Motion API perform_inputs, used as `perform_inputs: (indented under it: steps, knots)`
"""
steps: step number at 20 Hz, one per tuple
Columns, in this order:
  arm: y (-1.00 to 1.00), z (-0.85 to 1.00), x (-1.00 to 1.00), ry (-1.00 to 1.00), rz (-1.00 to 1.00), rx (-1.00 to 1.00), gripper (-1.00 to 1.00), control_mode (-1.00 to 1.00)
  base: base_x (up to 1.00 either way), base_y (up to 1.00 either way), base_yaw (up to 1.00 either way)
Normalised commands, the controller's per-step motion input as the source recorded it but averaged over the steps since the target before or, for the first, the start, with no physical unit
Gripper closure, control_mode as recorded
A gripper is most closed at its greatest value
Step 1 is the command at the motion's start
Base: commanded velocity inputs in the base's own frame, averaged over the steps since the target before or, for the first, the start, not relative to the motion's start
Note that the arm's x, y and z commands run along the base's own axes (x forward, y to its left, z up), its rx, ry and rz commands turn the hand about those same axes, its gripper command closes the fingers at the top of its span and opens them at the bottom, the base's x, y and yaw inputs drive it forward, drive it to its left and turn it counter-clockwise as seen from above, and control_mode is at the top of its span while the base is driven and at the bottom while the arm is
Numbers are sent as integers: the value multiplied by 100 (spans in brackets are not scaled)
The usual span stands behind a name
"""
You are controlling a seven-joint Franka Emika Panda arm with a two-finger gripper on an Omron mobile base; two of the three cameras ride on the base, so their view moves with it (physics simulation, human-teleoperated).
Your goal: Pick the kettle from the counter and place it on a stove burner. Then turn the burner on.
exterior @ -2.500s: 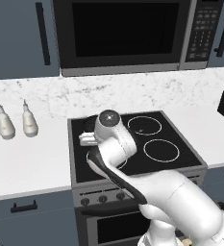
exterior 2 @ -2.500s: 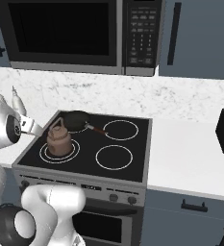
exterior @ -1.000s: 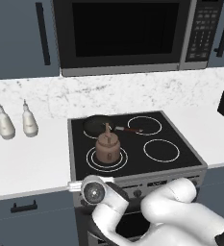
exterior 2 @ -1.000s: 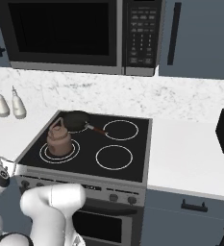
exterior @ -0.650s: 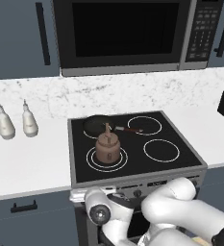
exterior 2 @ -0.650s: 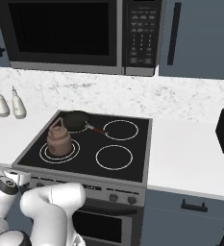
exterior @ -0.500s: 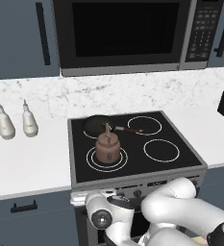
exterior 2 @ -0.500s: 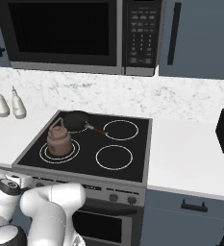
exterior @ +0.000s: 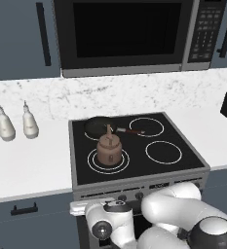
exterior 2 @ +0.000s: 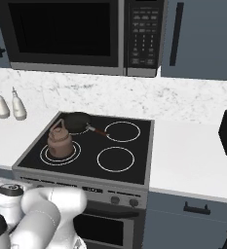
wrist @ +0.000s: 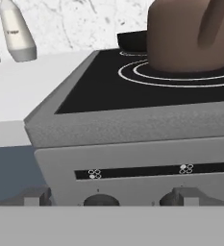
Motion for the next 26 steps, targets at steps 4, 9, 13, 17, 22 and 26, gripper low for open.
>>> perform_inputs:
  steps: [4,9,13,17,22,26]
  knots:
    - [3,-19,0,-2,0,-1,-100,-100,0,0,0]
    - [0,-19,0,0,0,0,-100,-100,0,0,0]
    - [0,-13,0,0,0,0,-100,-100,0,0,0]
    - [0,-13,0,0,0,-1,-100,-100,0,0,0]
    - [0,-15,0,-1,0,0,-100,-100,0,0,0]
    - [0,-16,0,-9,0,-1,-100,-100,0,0,0]
